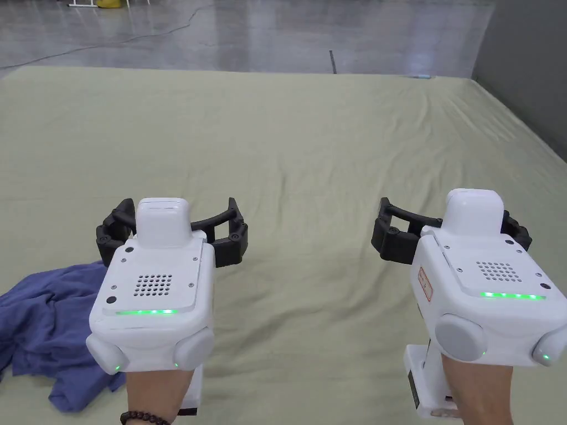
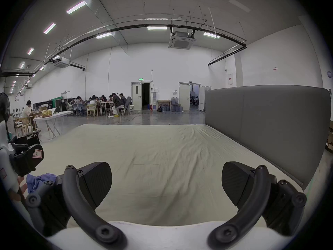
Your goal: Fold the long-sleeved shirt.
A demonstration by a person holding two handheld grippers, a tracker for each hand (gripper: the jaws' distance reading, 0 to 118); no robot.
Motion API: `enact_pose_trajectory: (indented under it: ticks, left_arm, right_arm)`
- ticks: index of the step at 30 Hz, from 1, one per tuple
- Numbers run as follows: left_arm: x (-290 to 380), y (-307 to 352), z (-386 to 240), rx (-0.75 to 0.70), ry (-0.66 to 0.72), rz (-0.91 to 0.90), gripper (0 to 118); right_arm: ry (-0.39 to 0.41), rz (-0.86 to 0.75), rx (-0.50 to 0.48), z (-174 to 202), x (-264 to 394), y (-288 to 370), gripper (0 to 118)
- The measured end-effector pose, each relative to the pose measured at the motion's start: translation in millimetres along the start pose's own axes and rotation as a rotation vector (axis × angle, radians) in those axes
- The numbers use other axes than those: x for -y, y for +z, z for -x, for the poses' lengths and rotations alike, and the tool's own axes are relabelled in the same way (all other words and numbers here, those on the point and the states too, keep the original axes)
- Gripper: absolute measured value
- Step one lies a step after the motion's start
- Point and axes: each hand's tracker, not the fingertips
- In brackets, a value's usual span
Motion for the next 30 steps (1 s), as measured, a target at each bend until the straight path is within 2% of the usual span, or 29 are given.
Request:
enact_pose_trajectory:
  ticks: [15,30]
  left_arm:
    - [-5.8,-3.5,4.0,-0.015,0.027,0.062,118]
    - [-6.6,-0.2,-0.6,-0.009,0.012,0.056,118]
  right_arm:
    - [-0.003,0.032,0.027,-0.1,-0.9,-1.2,118]
    - [0.002,0.044,-0.005,0.5,-3.1,1.7,118]
